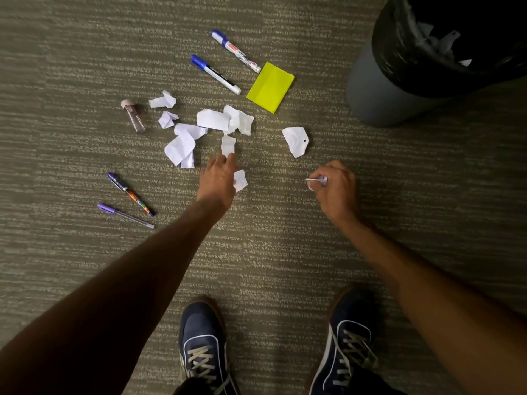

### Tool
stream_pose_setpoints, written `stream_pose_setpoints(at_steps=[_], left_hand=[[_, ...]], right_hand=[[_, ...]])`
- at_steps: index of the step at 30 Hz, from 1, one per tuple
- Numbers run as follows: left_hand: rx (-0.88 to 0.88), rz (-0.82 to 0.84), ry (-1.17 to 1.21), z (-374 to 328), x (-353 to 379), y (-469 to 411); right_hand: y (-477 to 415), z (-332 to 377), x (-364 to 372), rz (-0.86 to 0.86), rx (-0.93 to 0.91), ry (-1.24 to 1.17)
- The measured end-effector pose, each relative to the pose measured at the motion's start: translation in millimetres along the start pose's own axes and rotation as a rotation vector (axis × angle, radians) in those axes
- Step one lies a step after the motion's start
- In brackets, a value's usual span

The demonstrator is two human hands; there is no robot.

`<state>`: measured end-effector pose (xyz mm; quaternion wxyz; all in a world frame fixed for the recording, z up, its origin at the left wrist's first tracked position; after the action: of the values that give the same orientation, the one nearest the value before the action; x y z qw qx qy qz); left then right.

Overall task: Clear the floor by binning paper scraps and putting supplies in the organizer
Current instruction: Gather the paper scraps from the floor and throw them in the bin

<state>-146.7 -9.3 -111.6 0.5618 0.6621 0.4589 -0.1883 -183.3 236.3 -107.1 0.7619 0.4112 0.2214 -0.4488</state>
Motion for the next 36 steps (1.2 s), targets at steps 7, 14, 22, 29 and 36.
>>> stream_pose_setpoints(at_steps=[7,14,22,29,36], left_hand=[[-0.096,-0.219,0.368,-2.2,-18.1,-12.4],[-0.250,-0.251,0.535,-7.6,-17.1,-37.4],[-0.286,-0.286,0.687,-5.2,-18.9,-45.5],[-0.338,-0.281,0.880,-10.4,-17.6,-29.3],[-0.345,-0.224,1.012,-26.4,-16.3,-4.7]], right_hand=[[-22.5,19.4,-8.2,-0.033,0.025,-0.168],[-69.6,37.6,3.5,-0.084,0.051,-0.169],[-88.1,37.5,17.5,-0.130,0.046,-0.094],[-83.8,27.0,19.0,-0.089,0.110,-0.261],[-68.1,36.6,9.3,0.050,0.166,-0.377]])
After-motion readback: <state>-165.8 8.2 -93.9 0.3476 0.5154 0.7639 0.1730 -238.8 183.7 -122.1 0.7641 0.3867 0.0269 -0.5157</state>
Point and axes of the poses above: each hand's wrist, its own y-axis away from the middle knuckle, its own x-axis out of the palm, z = x × y, the point moved 3 cm from there along -y, towards the middle knuckle, and after that the axes turned 14 degrees about z, right-handed, at the moved point
